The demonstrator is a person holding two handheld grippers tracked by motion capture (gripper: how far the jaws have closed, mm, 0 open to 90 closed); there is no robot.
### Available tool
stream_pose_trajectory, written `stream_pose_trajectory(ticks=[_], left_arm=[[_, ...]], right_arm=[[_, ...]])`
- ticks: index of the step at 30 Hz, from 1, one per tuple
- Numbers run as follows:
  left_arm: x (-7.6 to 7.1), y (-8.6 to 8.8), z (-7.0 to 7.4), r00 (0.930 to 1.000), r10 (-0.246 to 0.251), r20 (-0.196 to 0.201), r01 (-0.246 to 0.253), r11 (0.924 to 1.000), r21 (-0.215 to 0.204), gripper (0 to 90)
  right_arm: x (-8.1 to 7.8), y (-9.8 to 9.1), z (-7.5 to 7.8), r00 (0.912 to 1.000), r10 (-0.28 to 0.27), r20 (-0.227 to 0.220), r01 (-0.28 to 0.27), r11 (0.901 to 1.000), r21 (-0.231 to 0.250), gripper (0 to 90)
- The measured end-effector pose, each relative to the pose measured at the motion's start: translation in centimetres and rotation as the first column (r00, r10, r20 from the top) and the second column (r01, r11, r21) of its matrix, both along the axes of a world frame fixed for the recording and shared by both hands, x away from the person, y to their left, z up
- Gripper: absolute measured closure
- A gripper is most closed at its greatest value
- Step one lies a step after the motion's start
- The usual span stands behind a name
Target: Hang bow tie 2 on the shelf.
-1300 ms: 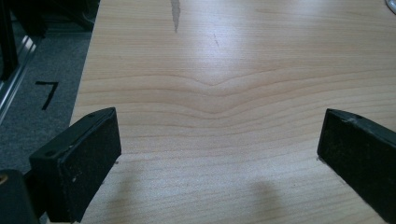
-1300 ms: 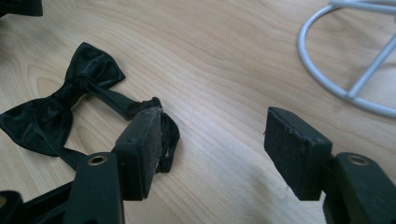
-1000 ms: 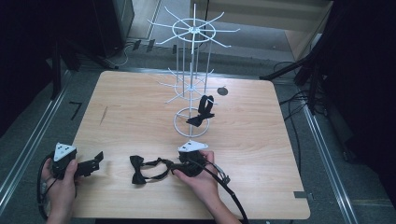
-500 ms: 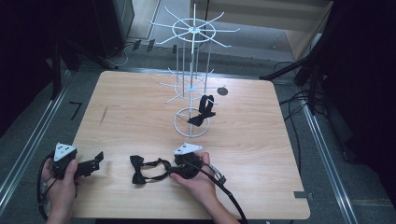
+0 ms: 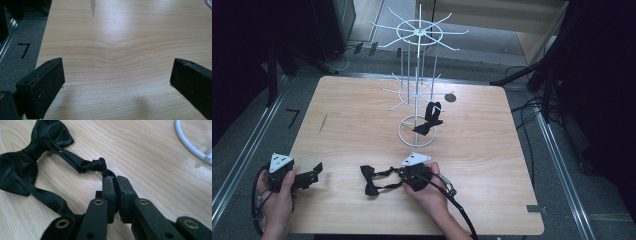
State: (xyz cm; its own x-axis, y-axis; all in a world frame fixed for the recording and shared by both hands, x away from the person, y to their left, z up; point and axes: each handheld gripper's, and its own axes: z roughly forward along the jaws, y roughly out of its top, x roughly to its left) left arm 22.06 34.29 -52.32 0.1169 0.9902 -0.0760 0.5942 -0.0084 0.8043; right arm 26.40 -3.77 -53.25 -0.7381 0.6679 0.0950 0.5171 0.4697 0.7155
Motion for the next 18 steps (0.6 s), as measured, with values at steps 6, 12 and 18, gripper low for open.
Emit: stream_pose_trajectory(ticks=[6, 12, 18], left_arm=[[0.1, -0.1, 0.0, 1.0000, 0.006, 0.004, -0.006, 1.0000, 0.004, 0.0], [0.1, -0.1, 0.0, 1.0000, 0.008, 0.001, -0.008, 1.0000, 0.005, 0.0], [0.2, 0.0, 0.0, 1.0000, 0.010, 0.001, -0.010, 1.0000, -0.001, 0.0]], right_arm=[[0.3, -1.2, 1.1, 0.9989, -0.019, 0.042, 0.018, 0.9996, 0.019, 90.0], [0.1, -2.6, 3.5, 0.9885, -0.052, 0.142, 0.039, 0.9950, 0.092, 90.0], [-0.4, -2.7, 5.0, 0.9811, -0.053, 0.186, 0.030, 0.9921, 0.122, 90.0]])
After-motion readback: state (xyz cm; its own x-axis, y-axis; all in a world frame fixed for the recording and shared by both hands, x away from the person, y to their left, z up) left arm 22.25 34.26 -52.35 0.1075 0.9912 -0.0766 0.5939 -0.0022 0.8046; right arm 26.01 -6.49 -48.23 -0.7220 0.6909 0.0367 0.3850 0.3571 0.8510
